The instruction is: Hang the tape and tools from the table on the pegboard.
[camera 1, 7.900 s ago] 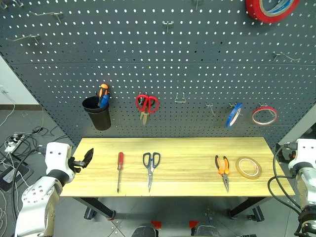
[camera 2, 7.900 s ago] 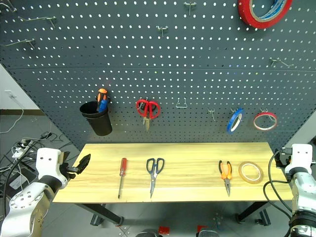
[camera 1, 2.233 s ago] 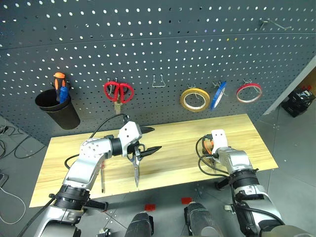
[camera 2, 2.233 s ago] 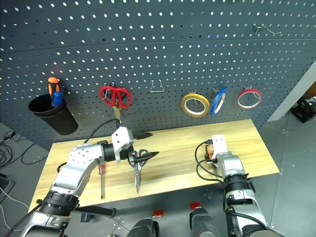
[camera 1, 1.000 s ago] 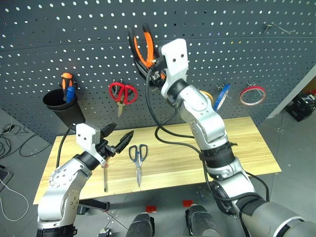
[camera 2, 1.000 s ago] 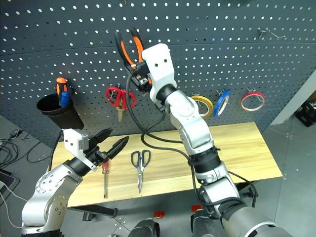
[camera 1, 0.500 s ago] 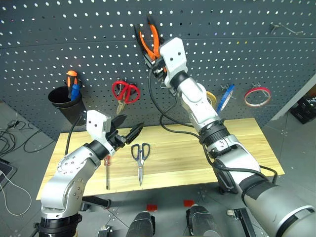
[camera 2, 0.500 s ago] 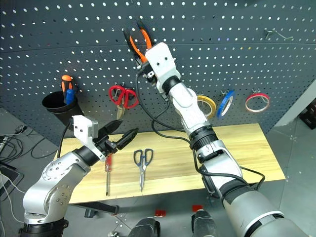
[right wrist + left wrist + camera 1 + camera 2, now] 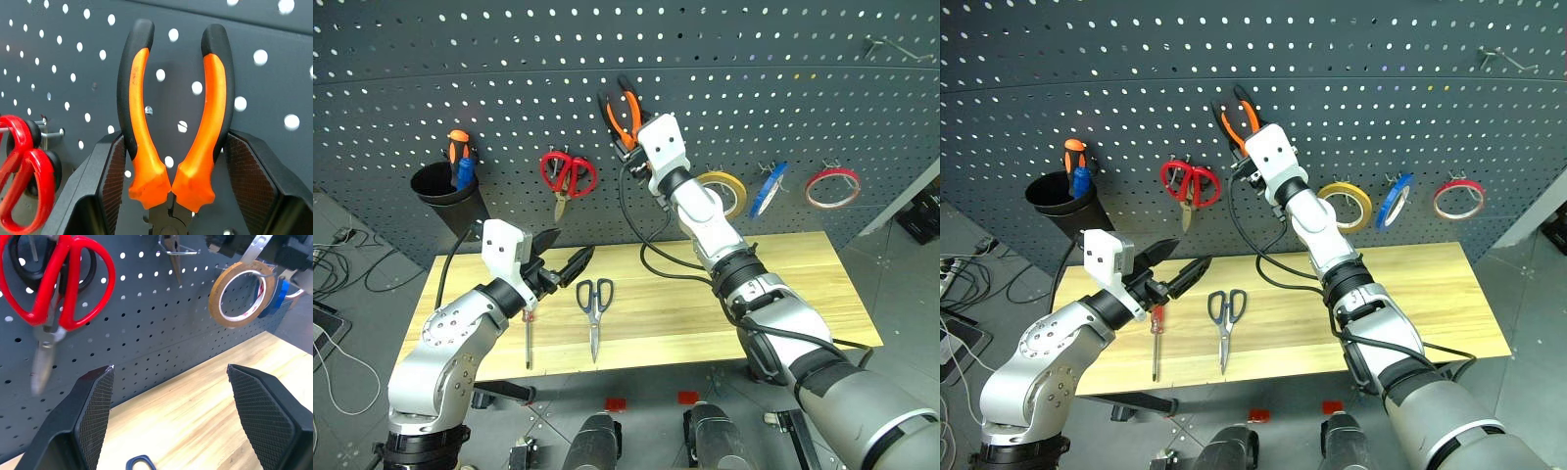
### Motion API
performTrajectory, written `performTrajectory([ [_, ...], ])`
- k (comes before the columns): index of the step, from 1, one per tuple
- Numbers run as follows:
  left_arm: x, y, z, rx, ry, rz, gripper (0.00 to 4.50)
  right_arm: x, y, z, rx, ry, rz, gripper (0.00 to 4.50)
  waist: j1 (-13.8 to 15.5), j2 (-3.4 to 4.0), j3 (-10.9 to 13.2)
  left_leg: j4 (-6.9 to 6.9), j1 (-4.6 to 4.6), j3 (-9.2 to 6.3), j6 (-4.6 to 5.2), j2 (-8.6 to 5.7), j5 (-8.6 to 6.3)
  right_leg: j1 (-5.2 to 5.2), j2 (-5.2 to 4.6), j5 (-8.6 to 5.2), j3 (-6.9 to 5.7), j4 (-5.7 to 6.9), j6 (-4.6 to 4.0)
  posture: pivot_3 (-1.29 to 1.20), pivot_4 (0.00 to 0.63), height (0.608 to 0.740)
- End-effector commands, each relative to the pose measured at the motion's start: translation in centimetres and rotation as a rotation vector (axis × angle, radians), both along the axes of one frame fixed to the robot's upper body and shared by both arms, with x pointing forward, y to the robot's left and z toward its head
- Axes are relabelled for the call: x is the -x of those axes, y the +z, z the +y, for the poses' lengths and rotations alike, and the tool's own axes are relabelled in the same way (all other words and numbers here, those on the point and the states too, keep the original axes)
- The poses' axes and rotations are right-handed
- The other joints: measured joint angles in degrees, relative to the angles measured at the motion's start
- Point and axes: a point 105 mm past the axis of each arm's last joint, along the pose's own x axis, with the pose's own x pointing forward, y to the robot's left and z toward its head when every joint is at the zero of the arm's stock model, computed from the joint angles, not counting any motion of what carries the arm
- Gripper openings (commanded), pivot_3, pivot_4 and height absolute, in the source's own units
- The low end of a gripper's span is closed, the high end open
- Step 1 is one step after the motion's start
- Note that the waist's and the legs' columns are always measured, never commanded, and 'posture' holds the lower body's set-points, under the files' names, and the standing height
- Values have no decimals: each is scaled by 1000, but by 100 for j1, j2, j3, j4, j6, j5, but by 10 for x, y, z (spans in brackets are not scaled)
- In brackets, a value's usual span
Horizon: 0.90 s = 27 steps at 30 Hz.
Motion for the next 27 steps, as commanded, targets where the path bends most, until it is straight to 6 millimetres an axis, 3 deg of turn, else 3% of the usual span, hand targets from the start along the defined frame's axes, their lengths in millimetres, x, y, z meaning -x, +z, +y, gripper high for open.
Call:
performTrajectory([
  [1,-4,4,2,-21,29,-37,3876,-16,-27,-31,-95,-98,188,3082,8,1,2,-7,40,-4,2,0,-1,42,1,-1,-4,-8,0,131,226,740],
  [6,-13,-3,2,-21,66,-27,3876,-9,-28,-45,-79,-95,202,4484,41,5,7,-3,83,-23,3,-5,-2,100,2,0,-16,-12,-2,91,218,740],
  [11,-17,-11,-2,1,75,0,3876,13,-29,-52,-39,-51,240,4484,55,9,13,-3,45,-32,2,-3,-1,65,-7,1,-17,-18,-1,70,218,740],
  [12,-17,-12,-2,6,81,3,4042,18,-30,-53,-32,-36,253,4500,34,11,15,-4,28,-31,0,-1,-1,43,-7,0,-13,-15,-1,70,218,740],
  [15,-15,-25,-5,22,100,67,4483,56,-42,-51,11,142,357,4500,-11,16,18,-18,10,-30,0,6,-1,19,4,-1,-15,-24,-2,70,218,740],
  [18,-16,-46,-4,-41,167,137,4483,99,-61,-57,62,308,501,4500,-10,22,35,-22,-12,-39,2,13,-2,6,9,-1,-19,-38,-1,28,229,740],
  [22,-15,-88,2,-144,288,361,4483,152,-84,-64,144,466,689,4500,-12,17,141,-11,-19,-48,5,6,-3,15,0,-1,-22,-38,-1,0,247,740],
  [27,1,-123,2,-217,326,516,4483,188,-111,-62,253,540,830,4500,-50,-9,218,-9,-18,-47,5,-4,-3,16,10,-1,-29,-41,1,-19,268,740],
])
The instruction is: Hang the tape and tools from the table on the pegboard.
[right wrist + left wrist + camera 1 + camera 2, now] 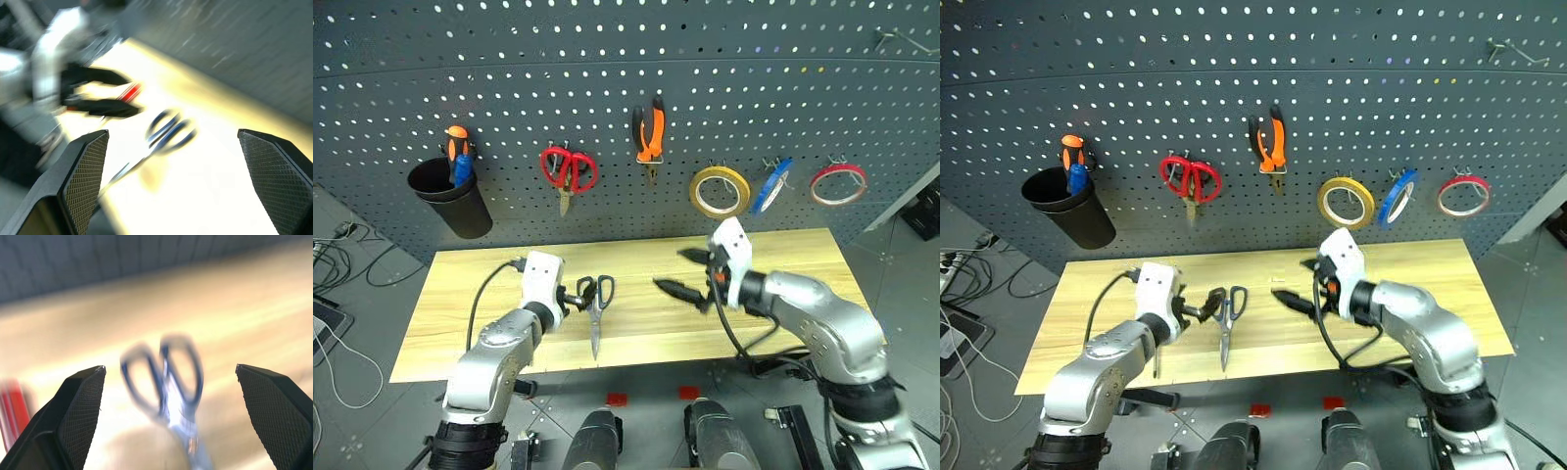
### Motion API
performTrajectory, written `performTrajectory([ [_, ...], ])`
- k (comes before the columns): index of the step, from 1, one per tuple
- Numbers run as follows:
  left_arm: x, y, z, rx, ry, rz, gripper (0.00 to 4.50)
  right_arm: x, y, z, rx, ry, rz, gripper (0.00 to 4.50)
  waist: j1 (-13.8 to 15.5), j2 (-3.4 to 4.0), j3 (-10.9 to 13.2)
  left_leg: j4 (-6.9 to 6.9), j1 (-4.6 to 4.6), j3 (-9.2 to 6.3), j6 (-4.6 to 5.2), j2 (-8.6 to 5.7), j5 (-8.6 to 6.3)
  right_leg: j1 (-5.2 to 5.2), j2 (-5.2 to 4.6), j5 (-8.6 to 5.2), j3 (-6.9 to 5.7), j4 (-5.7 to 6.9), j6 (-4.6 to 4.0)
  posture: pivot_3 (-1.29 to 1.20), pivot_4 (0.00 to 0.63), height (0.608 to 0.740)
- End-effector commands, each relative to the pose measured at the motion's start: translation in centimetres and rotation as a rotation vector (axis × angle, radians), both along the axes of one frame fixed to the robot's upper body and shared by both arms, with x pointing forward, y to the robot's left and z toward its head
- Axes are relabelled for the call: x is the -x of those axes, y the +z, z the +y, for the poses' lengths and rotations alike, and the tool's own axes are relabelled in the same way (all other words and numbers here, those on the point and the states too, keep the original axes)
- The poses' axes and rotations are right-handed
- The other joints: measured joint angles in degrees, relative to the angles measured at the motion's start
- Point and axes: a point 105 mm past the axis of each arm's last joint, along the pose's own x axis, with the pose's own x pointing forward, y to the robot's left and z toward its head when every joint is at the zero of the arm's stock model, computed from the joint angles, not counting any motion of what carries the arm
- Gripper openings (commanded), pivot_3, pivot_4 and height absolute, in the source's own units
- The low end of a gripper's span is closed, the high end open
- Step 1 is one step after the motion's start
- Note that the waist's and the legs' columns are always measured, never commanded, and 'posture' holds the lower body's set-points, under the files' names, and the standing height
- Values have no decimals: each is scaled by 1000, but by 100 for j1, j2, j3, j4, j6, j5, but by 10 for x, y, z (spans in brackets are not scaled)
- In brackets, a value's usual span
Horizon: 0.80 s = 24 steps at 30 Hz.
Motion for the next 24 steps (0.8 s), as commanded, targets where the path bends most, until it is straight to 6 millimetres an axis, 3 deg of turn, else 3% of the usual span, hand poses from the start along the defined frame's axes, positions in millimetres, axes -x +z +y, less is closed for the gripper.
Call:
performTrajectory([
  [1,10,-15,0,-45,35,69,4483,25,-1,12,15,99,29,4500,-18,-10,50,-1,-1,-2,0,2,0,-1,0,0,-1,-1,0,-19,270,740],
  [6,14,-38,-8,-63,88,176,4483,32,-2,23,1,130,59,4500,-20,-26,139,0,-3,-7,-1,6,1,-4,-7,0,-4,4,0,-23,289,740],
  [14,3,-58,-28,-137,149,238,4483,44,-9,18,26,162,106,4500,24,-58,227,11,-22,-19,-2,3,1,-5,-17,1,-21,-1,1,-58,308,740],
  [24,-2,-75,-26,-176,248,335,4483,43,-4,9,-13,135,152,4500,9,-55,239,10,-16,-19,-2,2,1,3,-15,1,-25,0,1,-82,314,740],
])
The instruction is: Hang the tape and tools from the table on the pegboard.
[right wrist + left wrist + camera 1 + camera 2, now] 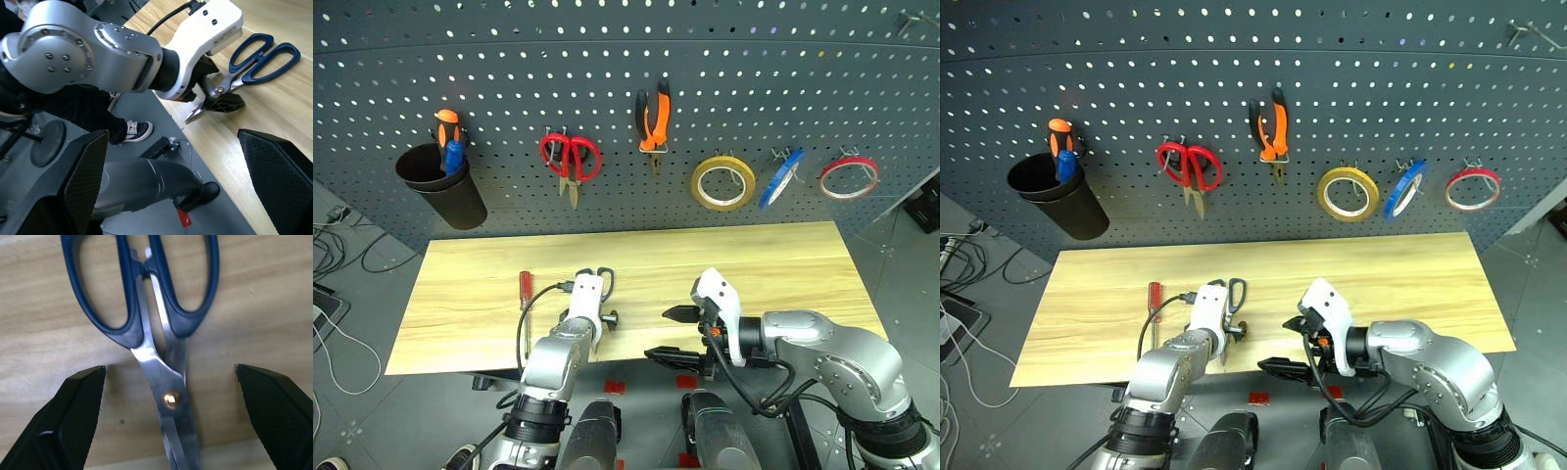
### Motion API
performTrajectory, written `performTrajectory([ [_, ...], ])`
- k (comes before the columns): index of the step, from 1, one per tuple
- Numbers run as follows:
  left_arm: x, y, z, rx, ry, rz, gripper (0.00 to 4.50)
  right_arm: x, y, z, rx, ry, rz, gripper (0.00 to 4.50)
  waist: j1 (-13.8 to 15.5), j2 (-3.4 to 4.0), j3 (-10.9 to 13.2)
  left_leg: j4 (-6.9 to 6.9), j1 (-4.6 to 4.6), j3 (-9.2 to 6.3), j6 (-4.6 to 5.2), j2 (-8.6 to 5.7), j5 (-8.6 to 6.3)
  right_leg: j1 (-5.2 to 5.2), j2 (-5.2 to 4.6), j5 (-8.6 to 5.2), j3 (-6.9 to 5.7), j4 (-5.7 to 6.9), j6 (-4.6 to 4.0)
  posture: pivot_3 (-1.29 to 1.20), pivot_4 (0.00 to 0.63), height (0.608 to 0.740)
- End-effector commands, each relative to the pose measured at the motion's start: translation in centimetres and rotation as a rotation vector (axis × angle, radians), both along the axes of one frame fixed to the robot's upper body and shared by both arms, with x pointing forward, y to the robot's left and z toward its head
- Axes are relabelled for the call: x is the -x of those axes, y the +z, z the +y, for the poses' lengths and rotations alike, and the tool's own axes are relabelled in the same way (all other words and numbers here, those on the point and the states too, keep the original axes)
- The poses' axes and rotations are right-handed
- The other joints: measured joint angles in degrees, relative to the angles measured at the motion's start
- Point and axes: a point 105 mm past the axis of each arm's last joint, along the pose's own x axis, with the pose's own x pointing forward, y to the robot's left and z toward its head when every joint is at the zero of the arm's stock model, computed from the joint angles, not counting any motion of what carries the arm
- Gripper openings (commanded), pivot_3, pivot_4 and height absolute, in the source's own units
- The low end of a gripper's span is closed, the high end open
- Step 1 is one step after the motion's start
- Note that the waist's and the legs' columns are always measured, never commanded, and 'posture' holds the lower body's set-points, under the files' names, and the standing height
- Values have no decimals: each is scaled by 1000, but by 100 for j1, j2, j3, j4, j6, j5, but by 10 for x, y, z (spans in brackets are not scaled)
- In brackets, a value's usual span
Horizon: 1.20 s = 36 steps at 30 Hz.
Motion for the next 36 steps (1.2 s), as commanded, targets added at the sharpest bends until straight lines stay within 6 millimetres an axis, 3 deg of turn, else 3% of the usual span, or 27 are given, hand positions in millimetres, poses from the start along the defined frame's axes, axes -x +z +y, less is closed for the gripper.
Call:
performTrajectory([
  [1,15,-26,13,-28,70,127,4483,1,12,-1,-31,4,-24,4500,-5,1,0,0,2,0,0,0,0,2,0,0,0,-1,0,-86,310,740],
  [2,16,-28,13,-21,78,134,4483,1,13,-1,-33,3,-23,4500,-9,1,0,0,3,0,0,-1,0,2,0,0,0,-1,0,-86,310,740],
  [5,18,-33,19,-4,102,157,3909,-4,17,-3,-56,-13,-9,4500,-35,1,0,0,5,0,0,-1,0,5,0,0,-1,-1,0,-94,305,740],
  [13,19,-46,26,12,105,187,1418,-9,23,-6,-82,-45,12,4500,-119,14,-8,-6,22,3,0,0,0,19,2,-1,1,-5,1,-113,294,740],
  [16,14,-39,18,36,50,137,809,-18,21,-11,-8,-96,-67,4500,-129,24,-13,-10,30,10,0,0,0,24,2,-1,5,-6,2,-118,293,740],
  [23,18,-16,18,55,-56,6,613,-30,34,-11,-19,-145,-204,4500,-151,25,-12,-15,26,14,-4,5,1,17,2,-2,11,-14,4,-114,284,740],
  [27,26,7,29,30,-128,-119,612,-30,56,-9,-119,-163,-323,4500,-168,25,-5,-17,11,8,-5,17,1,5,3,-2,9,-21,4,-111,279,740],
  [36,47,62,44,-80,-304,-373,593,-26,70,-10,-198,-128,-333,4500,-127,32,15,-17,-36,-14,-5,12,1,-16,-12,3,9,-56,5,-90,266,740],
])
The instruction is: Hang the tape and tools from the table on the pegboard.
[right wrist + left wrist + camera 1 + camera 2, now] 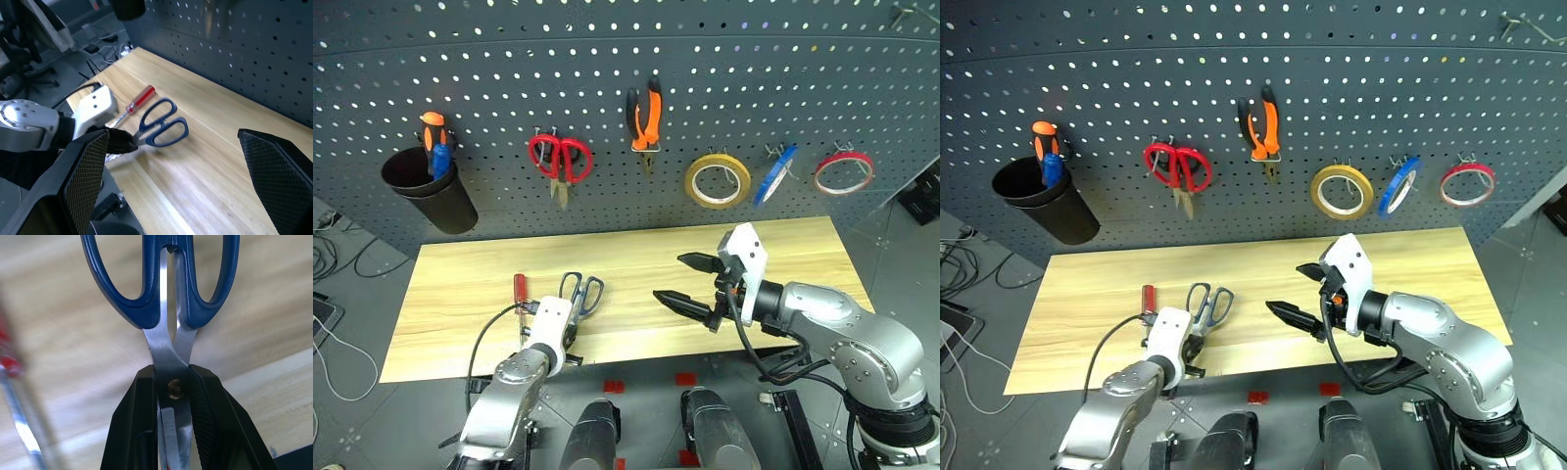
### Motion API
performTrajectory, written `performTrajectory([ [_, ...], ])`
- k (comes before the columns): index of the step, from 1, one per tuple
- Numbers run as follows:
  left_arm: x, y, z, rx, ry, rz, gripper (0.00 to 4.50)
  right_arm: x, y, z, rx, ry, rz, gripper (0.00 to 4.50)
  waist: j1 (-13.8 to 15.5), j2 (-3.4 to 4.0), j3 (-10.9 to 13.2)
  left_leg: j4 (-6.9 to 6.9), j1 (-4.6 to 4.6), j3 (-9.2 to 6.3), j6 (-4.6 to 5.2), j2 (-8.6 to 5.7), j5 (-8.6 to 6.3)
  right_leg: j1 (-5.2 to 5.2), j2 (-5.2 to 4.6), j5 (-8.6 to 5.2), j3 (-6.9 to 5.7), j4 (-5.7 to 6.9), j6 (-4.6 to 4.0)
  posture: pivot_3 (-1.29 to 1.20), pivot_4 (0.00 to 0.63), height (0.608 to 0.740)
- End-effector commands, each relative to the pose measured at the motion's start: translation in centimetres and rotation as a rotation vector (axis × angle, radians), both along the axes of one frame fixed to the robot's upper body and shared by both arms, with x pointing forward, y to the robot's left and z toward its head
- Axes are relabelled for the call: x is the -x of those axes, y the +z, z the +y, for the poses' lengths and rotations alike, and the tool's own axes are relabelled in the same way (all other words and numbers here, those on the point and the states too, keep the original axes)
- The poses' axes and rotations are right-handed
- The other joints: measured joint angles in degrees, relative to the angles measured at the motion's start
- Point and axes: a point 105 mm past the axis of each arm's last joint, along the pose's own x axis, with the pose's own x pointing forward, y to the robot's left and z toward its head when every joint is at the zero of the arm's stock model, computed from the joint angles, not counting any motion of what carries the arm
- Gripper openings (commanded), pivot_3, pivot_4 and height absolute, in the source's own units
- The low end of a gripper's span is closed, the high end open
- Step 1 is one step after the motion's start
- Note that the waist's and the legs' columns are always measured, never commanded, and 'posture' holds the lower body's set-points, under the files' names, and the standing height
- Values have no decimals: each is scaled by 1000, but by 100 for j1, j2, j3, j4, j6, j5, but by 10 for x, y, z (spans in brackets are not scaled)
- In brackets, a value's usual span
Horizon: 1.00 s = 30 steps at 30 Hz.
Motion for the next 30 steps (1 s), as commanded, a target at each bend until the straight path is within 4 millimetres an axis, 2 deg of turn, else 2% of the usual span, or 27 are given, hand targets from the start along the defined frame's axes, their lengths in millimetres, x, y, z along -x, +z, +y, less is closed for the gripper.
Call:
performTrajectory([
  [1,-2,44,-5,-59,-103,-215,593,5,18,2,-59,35,-58,4500,6,1,0,-1,-2,0,0,-2,0,0,-7,0,0,-3,0,-90,266,740],
  [7,3,104,-10,-171,-176,-516,589,-3,39,-3,-108,3,-128,4500,12,2,2,-4,-10,-1,1,-5,-1,-2,-24,0,-2,-10,0,-70,262,740],
  [14,1,148,-10,-229,-167,-719,585,-6,46,-7,-113,-11,-164,4500,12,3,2,-3,-10,0,2,-6,-1,-2,-5,0,-10,-6,0,-62,254,740],
  [22,-19,173,-10,-186,-109,-788,584,-9,49,-4,-121,-25,-186,4500,11,2,1,4,-12,2,2,-8,0,-1,-1,4,-28,-2,7,-64,247,740],
  [30,-26,174,2,-149,-30,-772,581,-11,51,-4,-117,-30,-198,4500,6,2,1,5,-12,1,1,-6,1,-2,4,4,-29,0,6,-70,246,740],
])
